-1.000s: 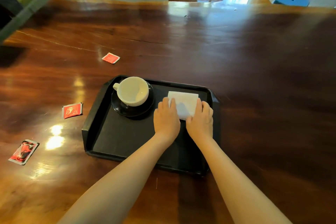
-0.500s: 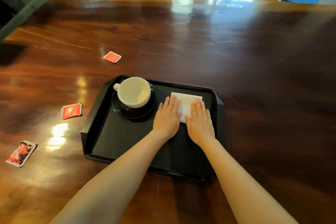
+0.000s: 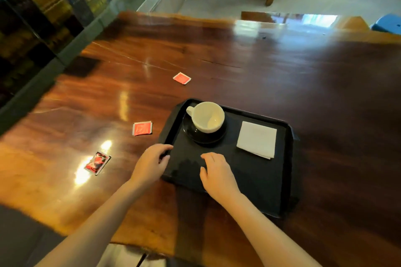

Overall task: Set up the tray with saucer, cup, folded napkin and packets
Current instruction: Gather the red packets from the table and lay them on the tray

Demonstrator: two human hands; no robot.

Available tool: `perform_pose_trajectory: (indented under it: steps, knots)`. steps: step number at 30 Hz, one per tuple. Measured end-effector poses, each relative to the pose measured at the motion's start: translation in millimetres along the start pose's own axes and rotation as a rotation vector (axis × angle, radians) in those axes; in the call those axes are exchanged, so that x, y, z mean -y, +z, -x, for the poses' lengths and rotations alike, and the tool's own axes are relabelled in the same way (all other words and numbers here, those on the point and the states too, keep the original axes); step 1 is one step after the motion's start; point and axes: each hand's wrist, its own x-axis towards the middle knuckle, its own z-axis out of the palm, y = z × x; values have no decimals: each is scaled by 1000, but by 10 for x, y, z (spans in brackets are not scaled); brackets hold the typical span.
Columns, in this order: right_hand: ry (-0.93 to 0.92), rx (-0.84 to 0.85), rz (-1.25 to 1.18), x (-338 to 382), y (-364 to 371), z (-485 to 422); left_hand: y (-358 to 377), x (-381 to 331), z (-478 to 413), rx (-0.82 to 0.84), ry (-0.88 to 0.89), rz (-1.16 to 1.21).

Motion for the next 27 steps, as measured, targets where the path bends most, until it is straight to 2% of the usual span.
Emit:
perform_pose_trajectory:
  steps: [4,8,12,15,17,21,24,27]
  knots:
    - [-88,121,74,477,160,-397,-567,763,-136,-59,-171,-118]
    - [-109,180,152,939,456,-809,-933,1470,-245,91,-261,-244]
    - [-122,128,296,1293,788,-1190,-996,1928,-198,197,-340,-343]
    - [-94,20,445,1454,958,-1475,-938,2106,-153,182,-355,-391]
    - [-67,6,458,1484,1050,-1647,-896,2165,-147,156,-353,-387]
    - [-46,122,512,1470,1180,-1896,-864,2233,-185,180,-381,-232]
    - [-81,104,597,1508,1257,-1929,-929,2291,-242,205,-352,-98]
    - [-120,83,618,1532,1257,-1929,-1045,2285,-321,167,-400,337]
